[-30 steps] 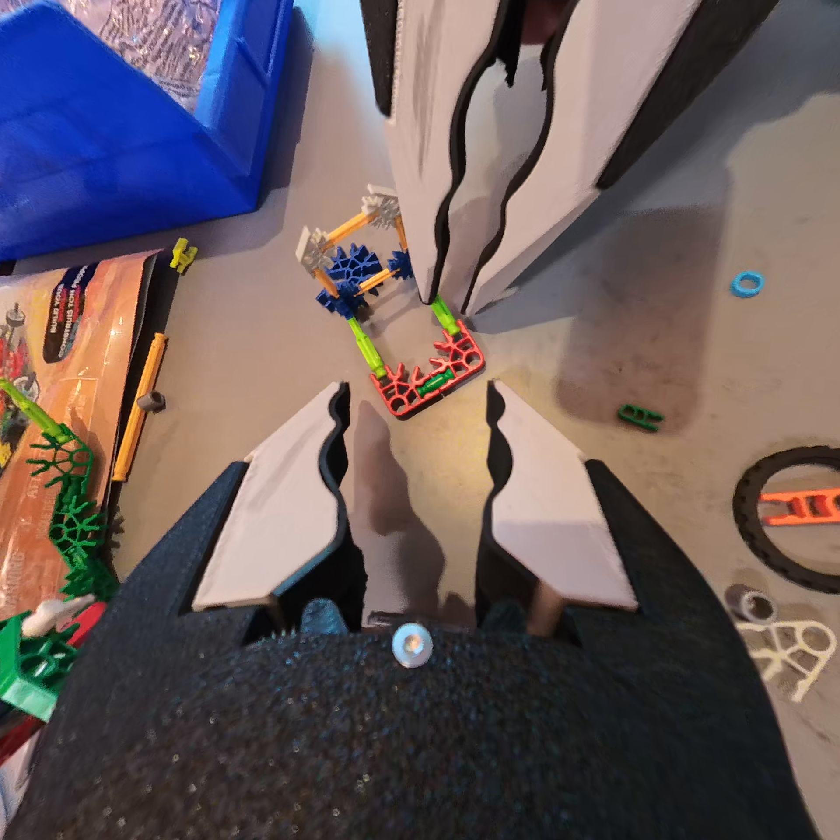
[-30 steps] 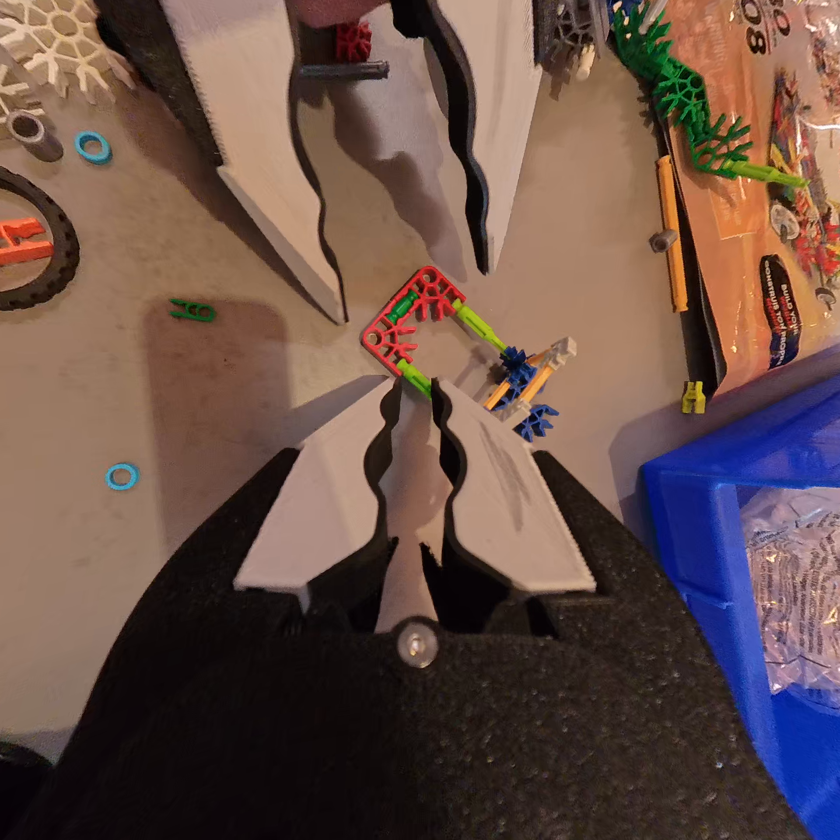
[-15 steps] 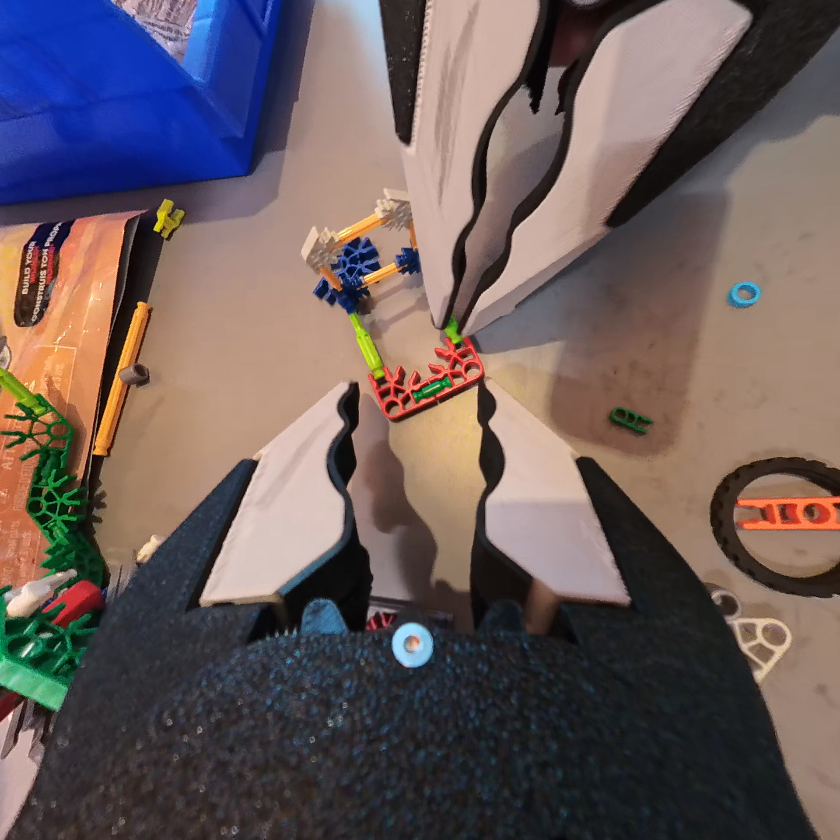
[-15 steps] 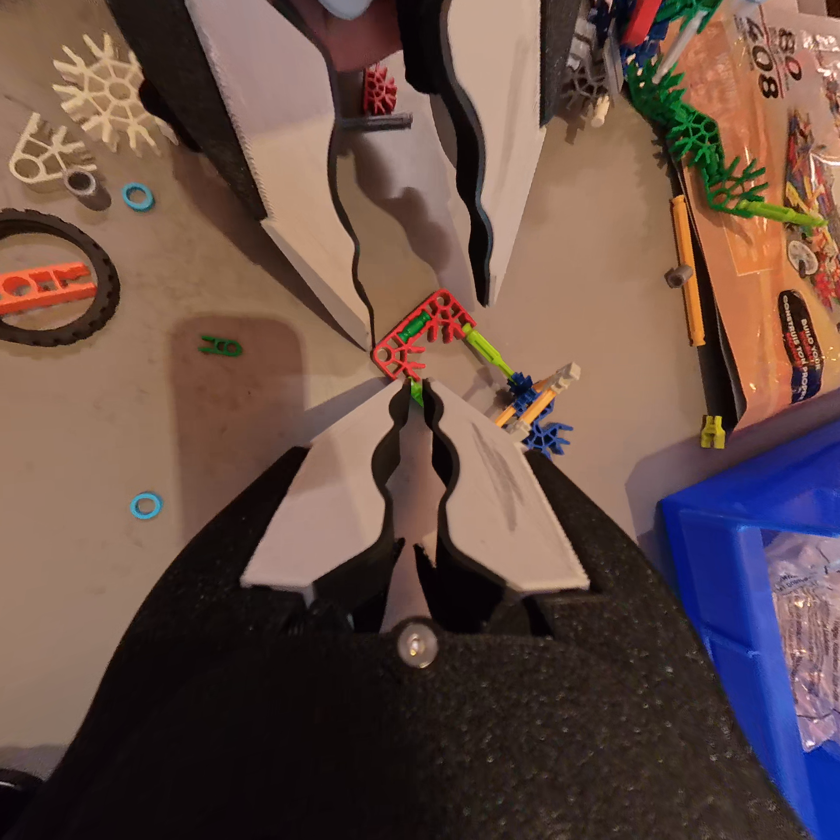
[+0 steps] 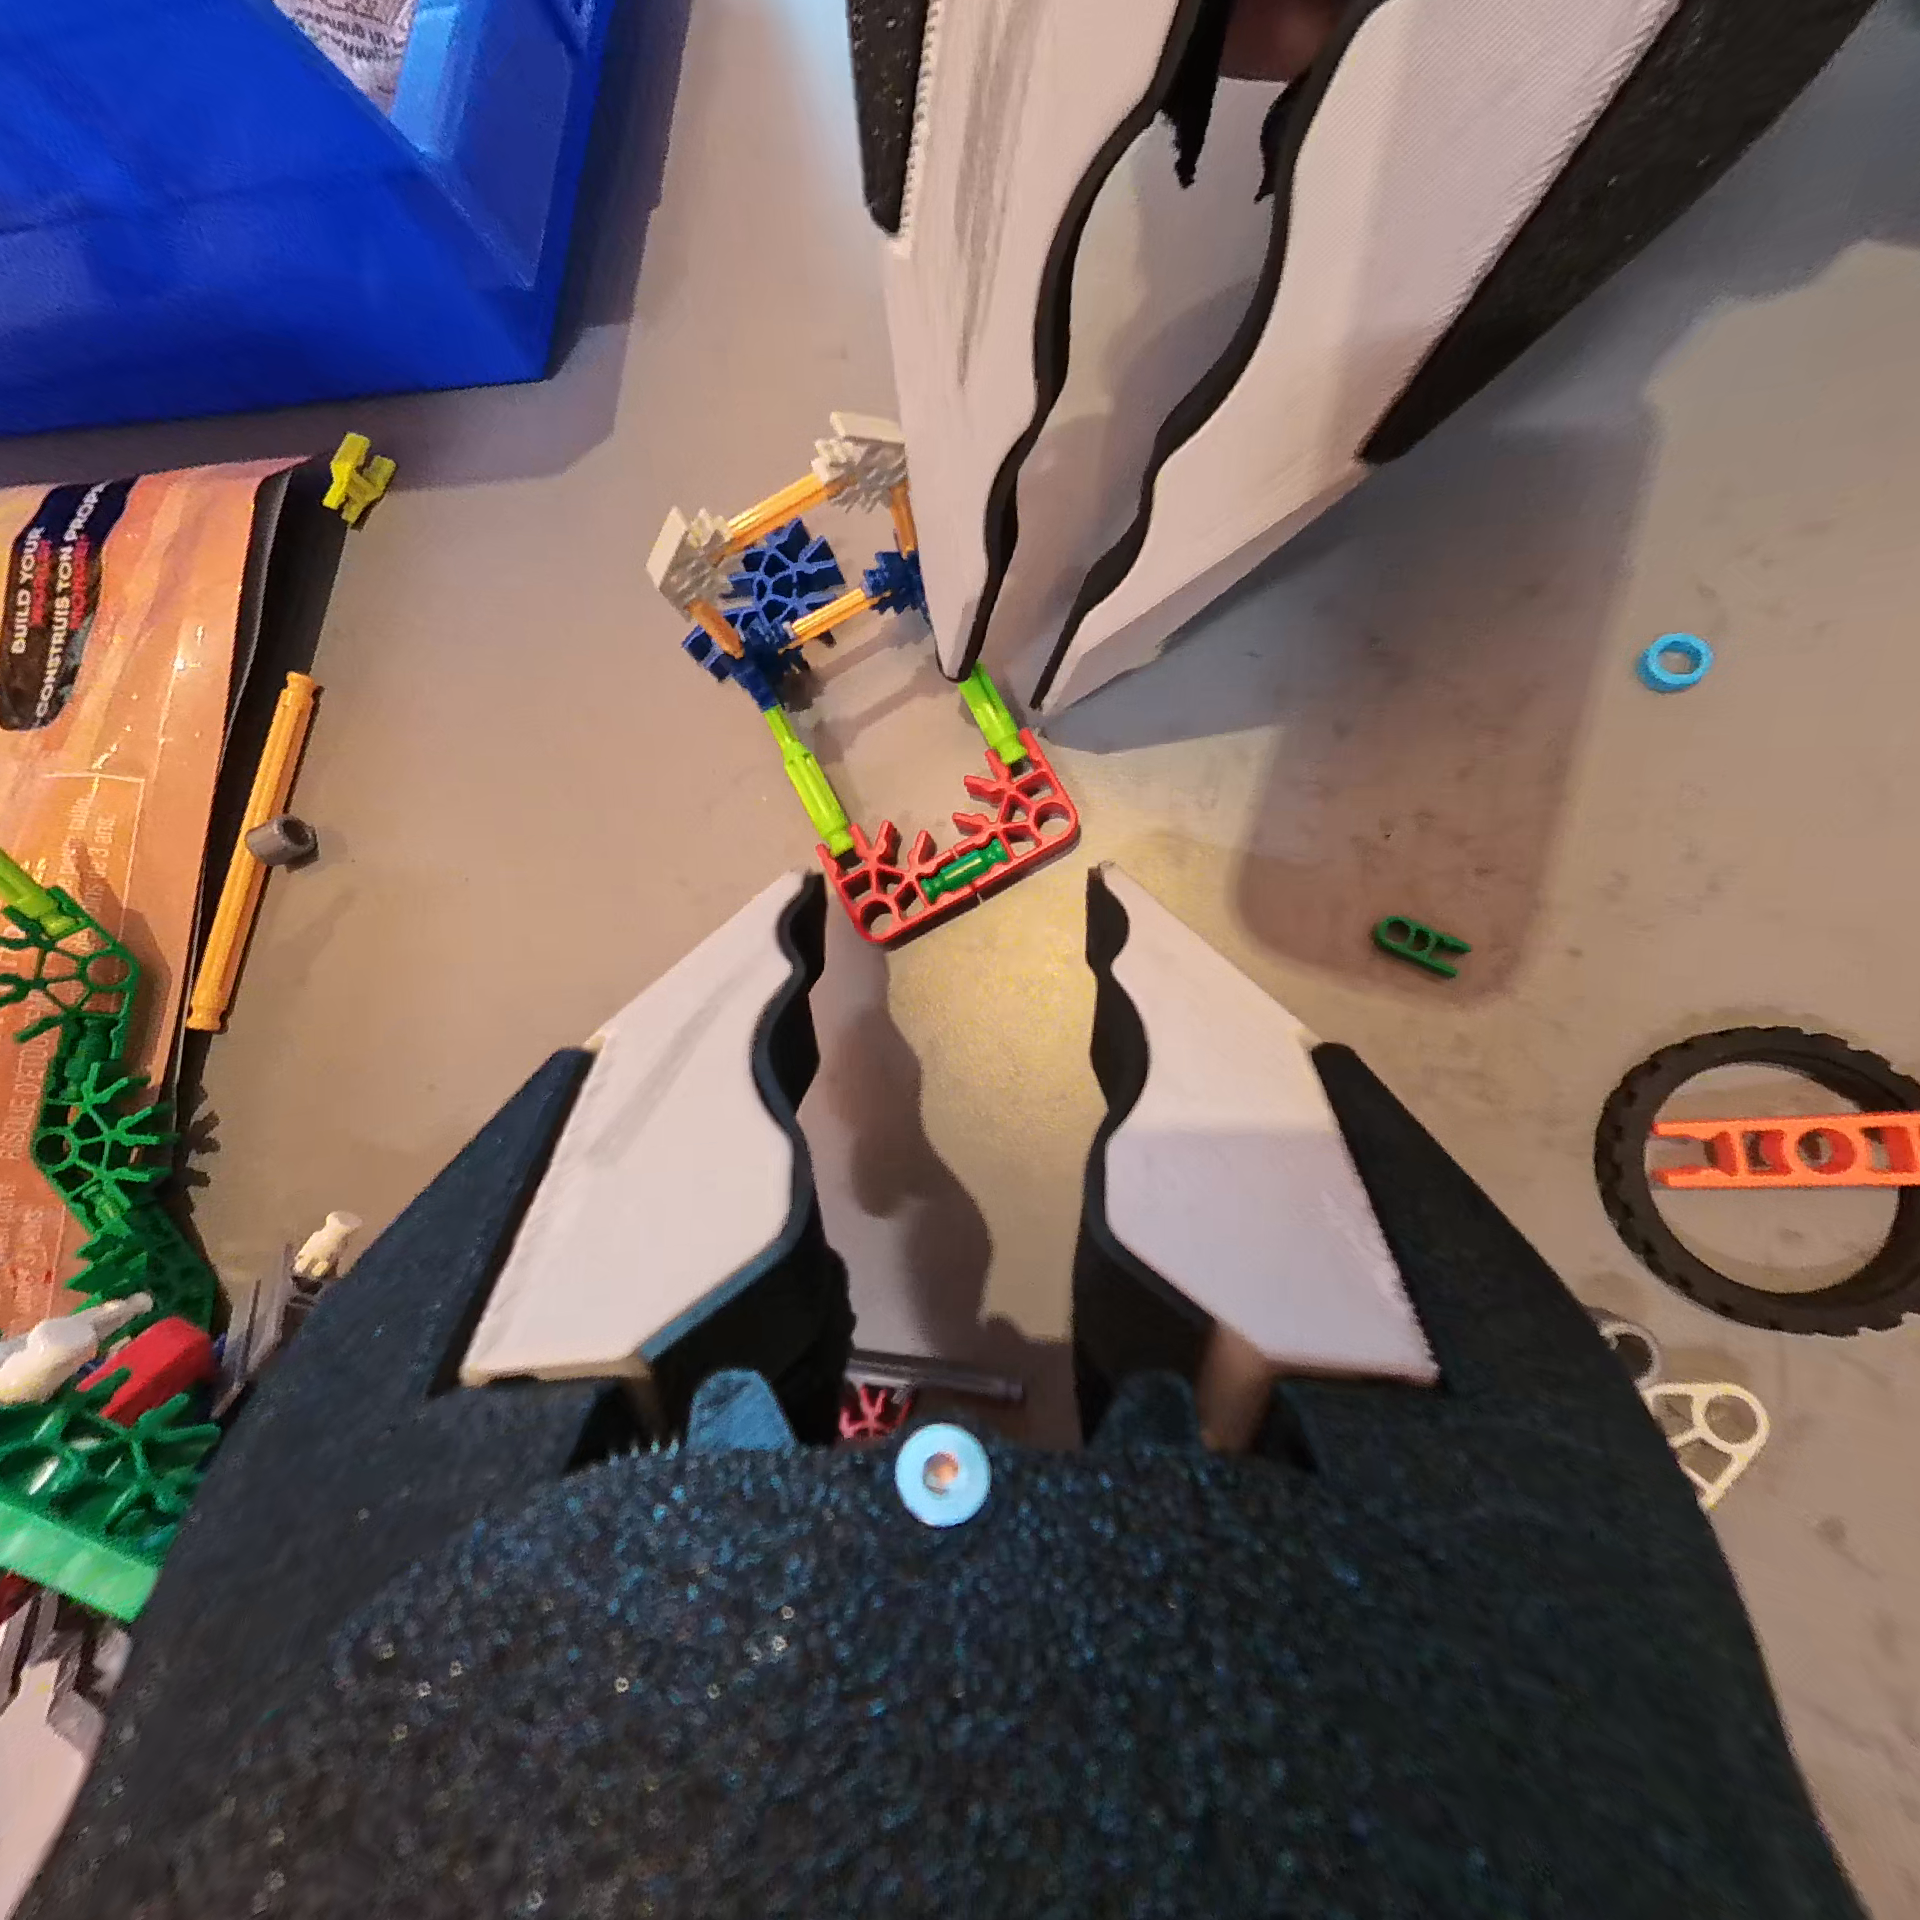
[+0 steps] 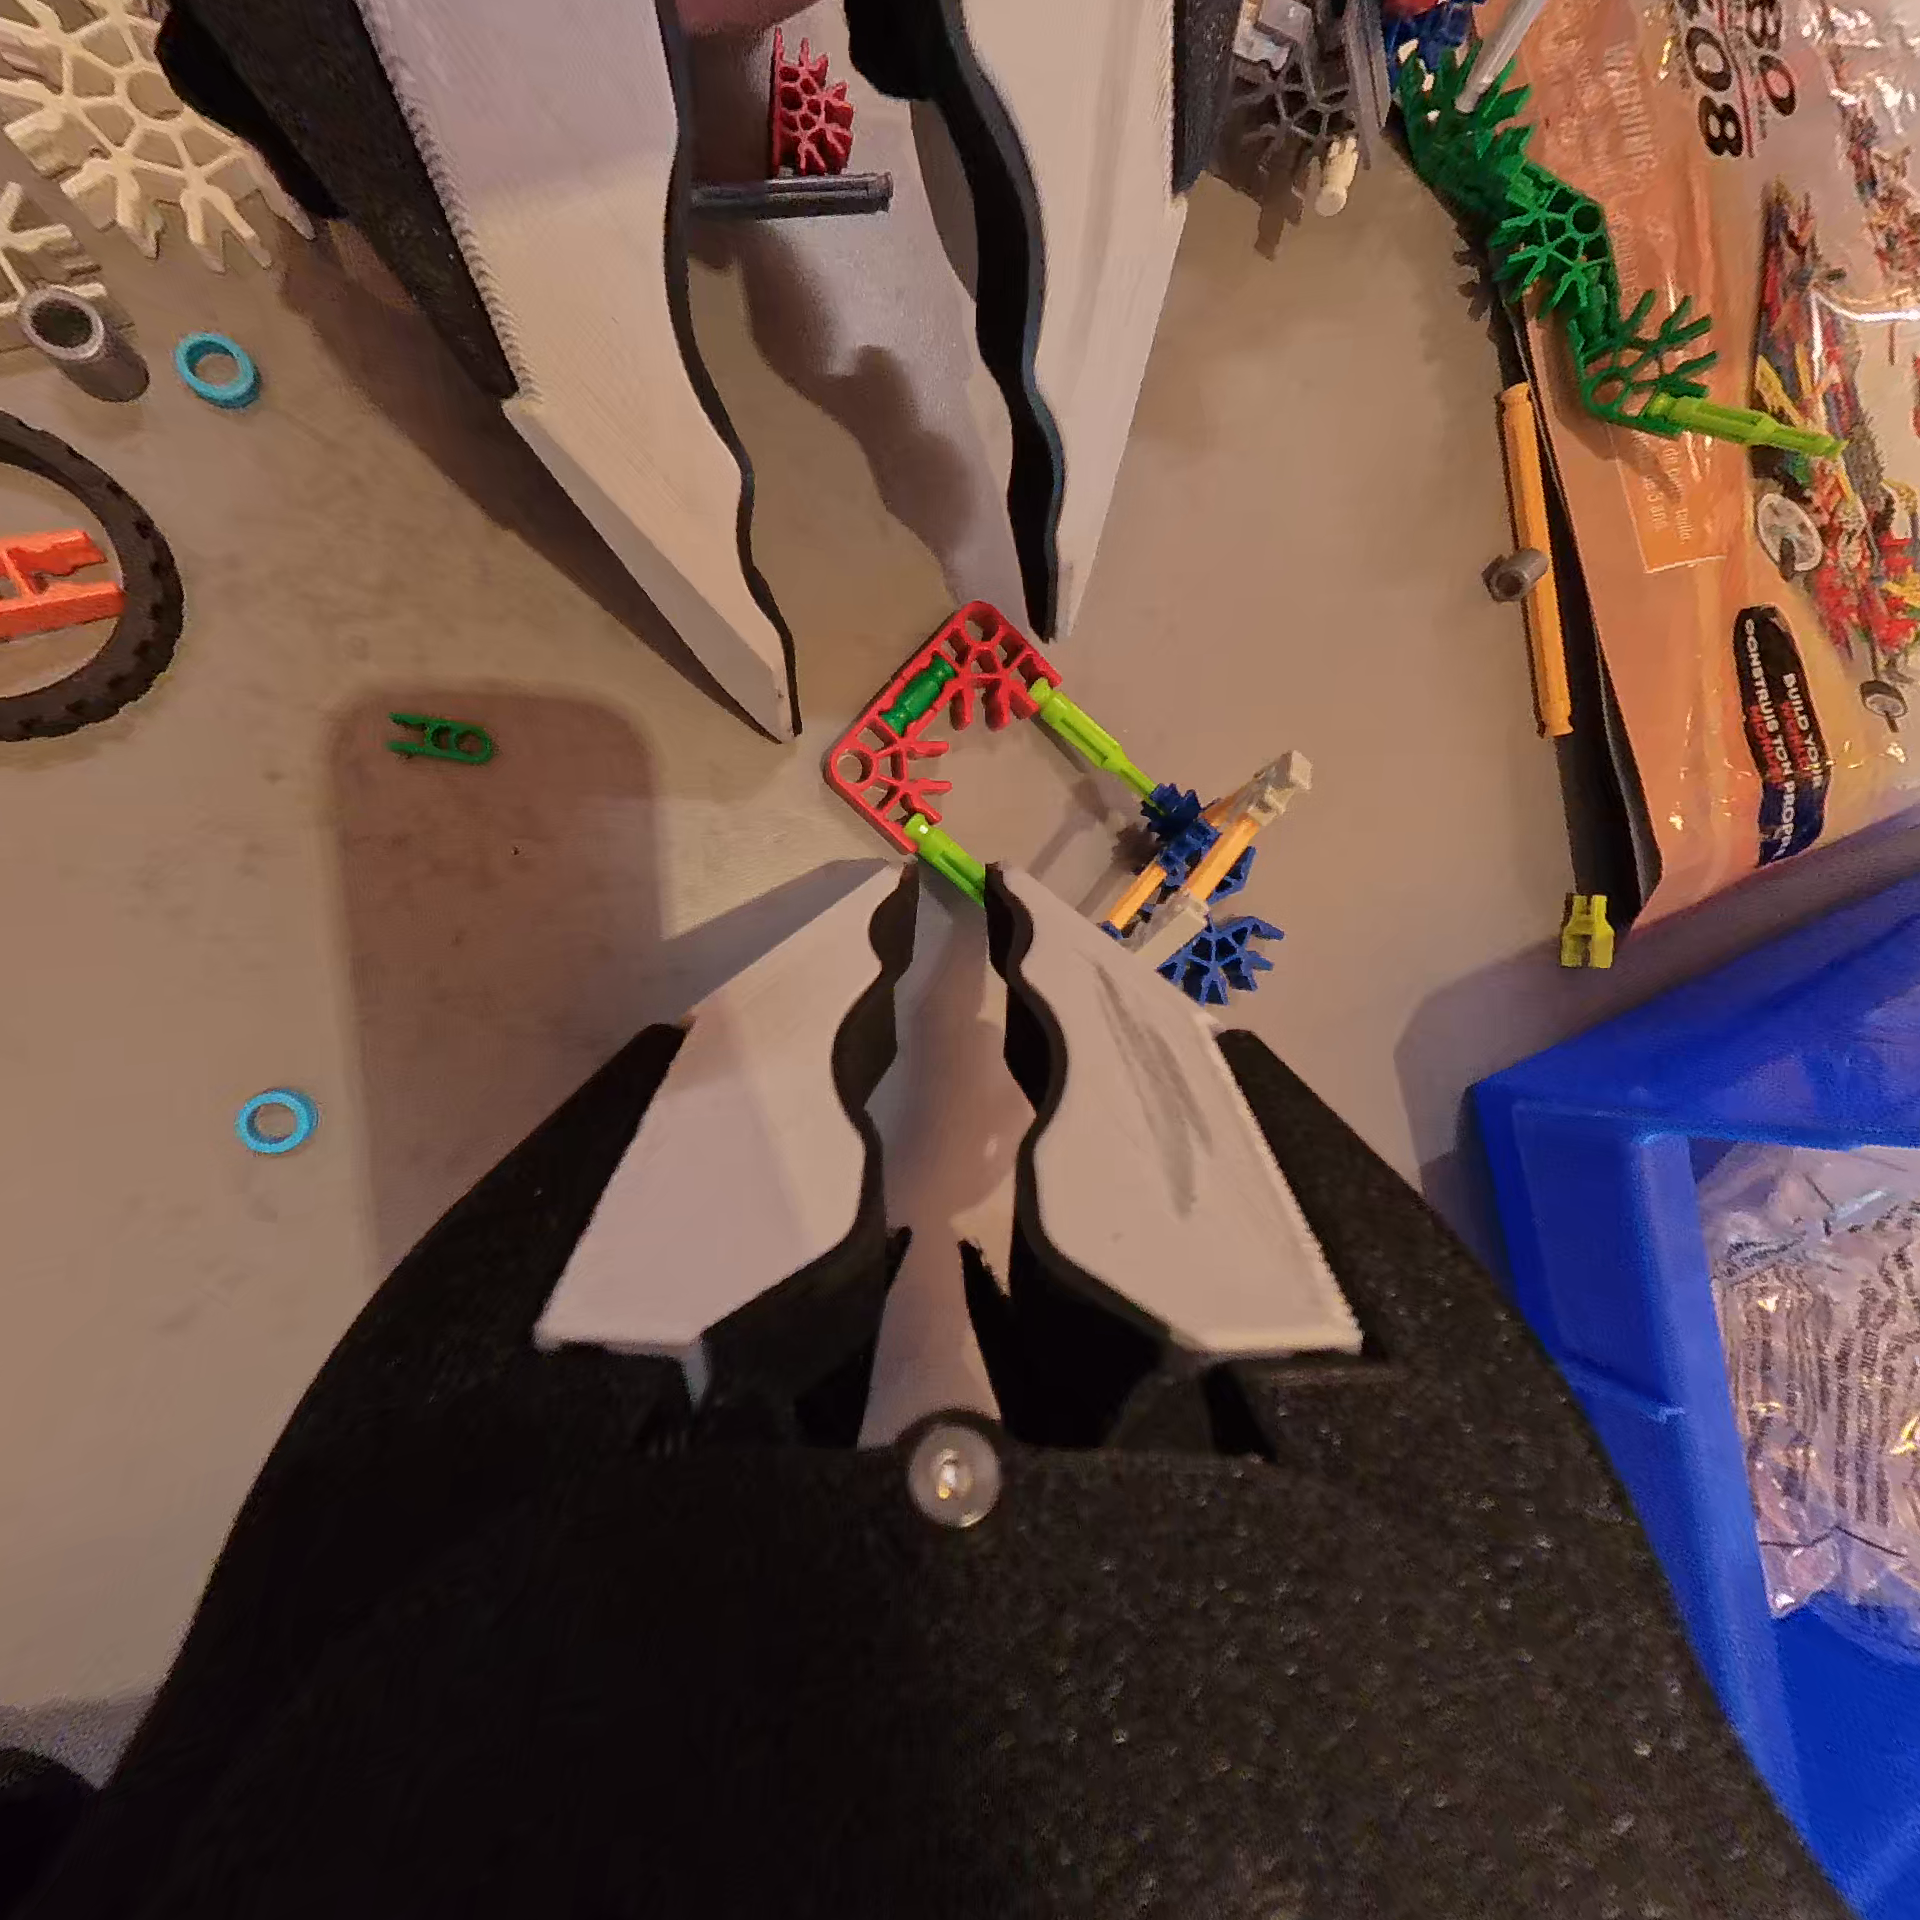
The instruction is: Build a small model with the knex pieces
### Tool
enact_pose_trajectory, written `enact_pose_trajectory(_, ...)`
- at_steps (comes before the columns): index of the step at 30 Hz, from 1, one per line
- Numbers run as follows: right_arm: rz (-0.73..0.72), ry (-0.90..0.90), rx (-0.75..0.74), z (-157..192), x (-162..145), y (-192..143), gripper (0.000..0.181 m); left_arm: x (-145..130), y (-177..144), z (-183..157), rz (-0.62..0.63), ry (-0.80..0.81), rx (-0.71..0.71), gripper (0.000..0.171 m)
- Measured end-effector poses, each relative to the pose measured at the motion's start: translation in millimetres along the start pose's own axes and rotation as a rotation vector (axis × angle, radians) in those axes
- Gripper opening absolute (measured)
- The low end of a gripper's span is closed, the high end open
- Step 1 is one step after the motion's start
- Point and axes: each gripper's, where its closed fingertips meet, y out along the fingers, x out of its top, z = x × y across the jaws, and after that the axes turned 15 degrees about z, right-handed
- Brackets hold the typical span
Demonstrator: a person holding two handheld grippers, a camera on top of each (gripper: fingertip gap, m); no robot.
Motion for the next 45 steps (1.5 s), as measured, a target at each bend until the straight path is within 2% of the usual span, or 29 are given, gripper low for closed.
enact_pose_trajectory(8, -0.006, -0.004, -0.022, -4, 3, 2, 0.016, 1, 1, -1, -0.01, -0.007, -0.016, 0.044)
enact_pose_trajectory(18, -0.036, -0.005, -0.04, -6, 15, 6, 0.002, 2, 2, 1, -0.008, -0.007, 0.004, 0.044)
enact_pose_trajectory(25, -0.075, -0.017, -0.02, 1, 27, 2, 0.003, -6, -2, 10, 0.032, 0.006, 0.062, 0.046)
enact_pose_trajectory(35, -0.077, -0.066, -0.058, 2, 36, 8, 0.012, -28, -12, 17, 0.12, -0.048, 0.052, 0.061)
enact_pose_trajectory(37, -0.064, -0.072, -0.062, 2, 35, 12, 0.016, -29, -12, 17, 0.123, -0.066, 0.043, 0.061)
enact_pose_trajectory(45, -0.07, -0.069, -0.071, 1, 40, 12, 0.006, -29, -11, 11, 0.125, -0.073, 0.01, 0.048)
